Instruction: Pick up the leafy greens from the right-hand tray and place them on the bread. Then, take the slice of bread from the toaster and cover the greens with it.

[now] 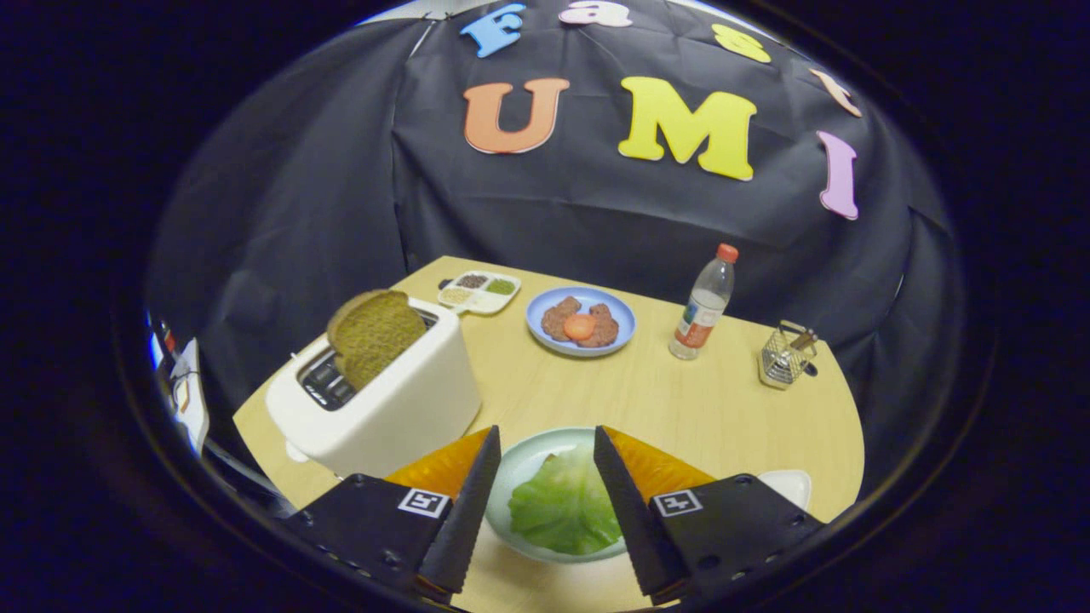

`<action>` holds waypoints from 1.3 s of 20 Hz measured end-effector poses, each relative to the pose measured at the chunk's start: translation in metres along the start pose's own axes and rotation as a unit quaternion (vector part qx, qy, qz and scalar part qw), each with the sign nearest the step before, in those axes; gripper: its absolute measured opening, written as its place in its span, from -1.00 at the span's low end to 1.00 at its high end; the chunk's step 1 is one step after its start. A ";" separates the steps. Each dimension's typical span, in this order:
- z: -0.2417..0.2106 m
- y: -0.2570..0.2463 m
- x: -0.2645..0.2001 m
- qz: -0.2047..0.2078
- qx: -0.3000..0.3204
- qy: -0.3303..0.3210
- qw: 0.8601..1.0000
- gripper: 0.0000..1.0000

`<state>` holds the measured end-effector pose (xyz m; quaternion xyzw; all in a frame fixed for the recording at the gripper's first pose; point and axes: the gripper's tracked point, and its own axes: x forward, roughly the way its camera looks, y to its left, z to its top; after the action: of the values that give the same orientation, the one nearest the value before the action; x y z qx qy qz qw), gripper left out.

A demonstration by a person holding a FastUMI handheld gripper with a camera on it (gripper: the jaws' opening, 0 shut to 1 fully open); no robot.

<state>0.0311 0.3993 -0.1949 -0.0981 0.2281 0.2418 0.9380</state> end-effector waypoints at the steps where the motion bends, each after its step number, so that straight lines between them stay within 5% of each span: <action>1: 0.008 0.009 -0.008 0.005 -0.004 -0.010 1.000 0.57; 7: 0.046 0.051 -0.029 0.016 -0.008 -0.051 0.999 0.95; 22: 0.064 0.148 0.044 -0.036 0.032 -0.015 0.999 0.92; 26: 0.061 0.151 0.067 -0.073 0.016 0.010 0.997 0.59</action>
<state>0.0316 0.5756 -0.1843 -0.1020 0.2339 0.1681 0.9522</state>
